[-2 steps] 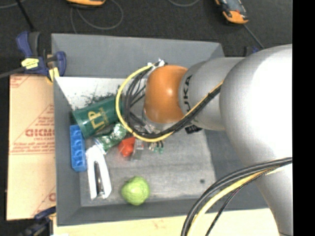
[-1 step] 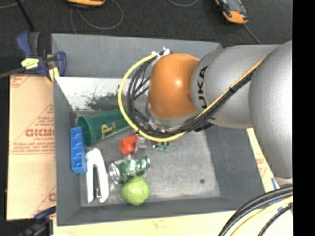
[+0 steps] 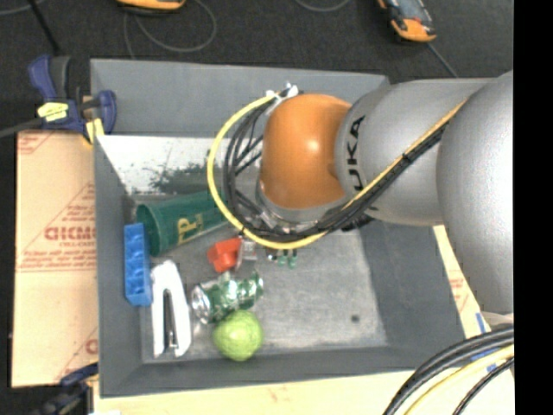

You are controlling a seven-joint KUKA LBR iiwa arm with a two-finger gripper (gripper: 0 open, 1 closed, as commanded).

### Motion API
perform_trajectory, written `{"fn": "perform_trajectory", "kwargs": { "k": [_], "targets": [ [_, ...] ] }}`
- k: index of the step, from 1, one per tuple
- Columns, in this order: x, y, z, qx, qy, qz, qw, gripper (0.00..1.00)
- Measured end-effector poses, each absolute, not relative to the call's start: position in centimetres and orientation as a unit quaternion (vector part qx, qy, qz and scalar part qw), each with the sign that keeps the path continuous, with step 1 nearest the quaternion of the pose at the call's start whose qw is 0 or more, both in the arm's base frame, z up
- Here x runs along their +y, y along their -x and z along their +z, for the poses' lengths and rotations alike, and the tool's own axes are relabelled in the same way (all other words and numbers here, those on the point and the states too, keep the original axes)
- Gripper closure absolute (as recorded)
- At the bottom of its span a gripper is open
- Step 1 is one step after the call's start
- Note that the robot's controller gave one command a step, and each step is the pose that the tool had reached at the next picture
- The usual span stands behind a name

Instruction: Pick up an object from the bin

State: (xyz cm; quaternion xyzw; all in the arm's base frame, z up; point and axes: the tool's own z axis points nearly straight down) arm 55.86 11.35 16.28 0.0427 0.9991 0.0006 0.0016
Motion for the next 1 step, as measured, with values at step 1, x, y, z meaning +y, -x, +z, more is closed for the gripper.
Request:
{"fn": "perform_trajectory", "kwargs": {
  "k": [1],
  "targets": [
    [11.44,-55.38,31.44,0.999,-0.033,0.001,0.003,1.00]
  ]
}}
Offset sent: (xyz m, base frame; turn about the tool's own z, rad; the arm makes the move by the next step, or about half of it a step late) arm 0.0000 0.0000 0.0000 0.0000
